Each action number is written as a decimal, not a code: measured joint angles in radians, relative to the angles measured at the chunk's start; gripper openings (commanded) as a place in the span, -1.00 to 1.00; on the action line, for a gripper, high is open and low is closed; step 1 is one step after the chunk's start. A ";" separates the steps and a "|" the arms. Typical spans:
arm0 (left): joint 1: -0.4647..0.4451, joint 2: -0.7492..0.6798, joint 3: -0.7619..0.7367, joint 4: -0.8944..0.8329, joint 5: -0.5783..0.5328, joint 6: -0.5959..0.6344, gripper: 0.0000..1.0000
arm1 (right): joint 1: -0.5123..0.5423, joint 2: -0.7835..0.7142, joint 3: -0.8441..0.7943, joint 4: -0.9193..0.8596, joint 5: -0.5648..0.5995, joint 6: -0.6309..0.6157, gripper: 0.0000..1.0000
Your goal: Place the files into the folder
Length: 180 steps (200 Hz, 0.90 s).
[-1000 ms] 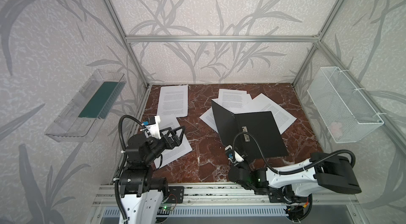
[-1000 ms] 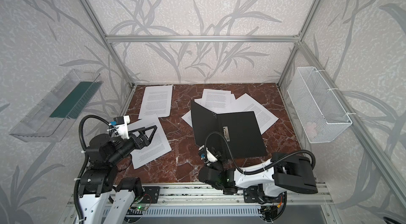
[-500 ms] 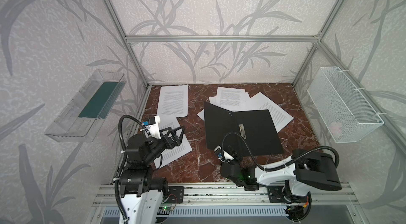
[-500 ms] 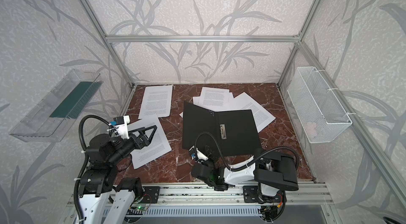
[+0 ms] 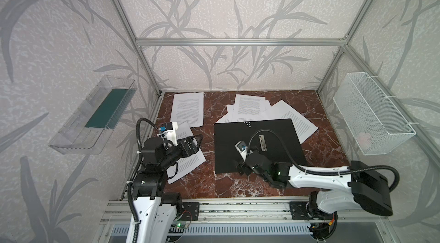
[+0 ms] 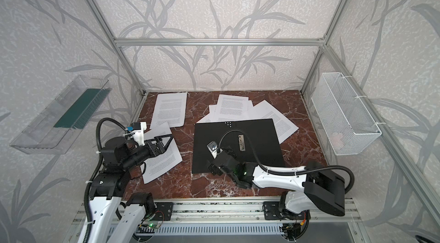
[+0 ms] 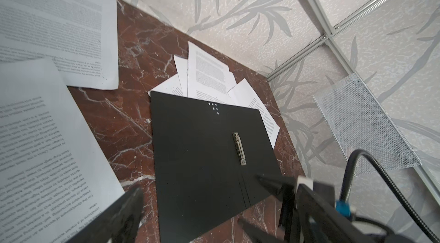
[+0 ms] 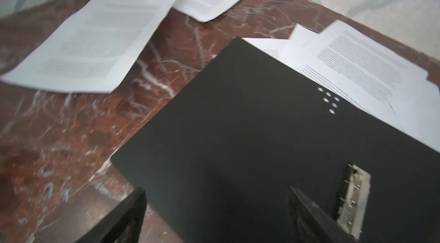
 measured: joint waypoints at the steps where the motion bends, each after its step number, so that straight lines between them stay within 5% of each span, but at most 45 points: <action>1: -0.010 0.005 -0.002 0.007 -0.001 -0.005 0.98 | -0.016 -0.009 -0.005 0.001 -0.010 0.009 0.73; 22: -0.239 0.092 -0.024 0.073 -0.097 -0.037 0.98 | -0.249 -0.121 -0.100 0.006 -0.093 0.126 0.62; 59: -0.538 0.375 -0.046 0.243 -0.235 -0.058 0.98 | -0.399 -0.185 -0.205 -0.027 -0.214 0.237 0.29; 99: -0.613 0.607 -0.083 0.365 -0.299 -0.054 0.98 | -0.507 -0.186 -0.272 -0.022 -0.305 0.303 -0.02; 180: -0.634 0.825 -0.113 0.483 -0.274 -0.036 0.98 | -0.548 -0.047 -0.269 0.052 -0.409 0.332 -0.35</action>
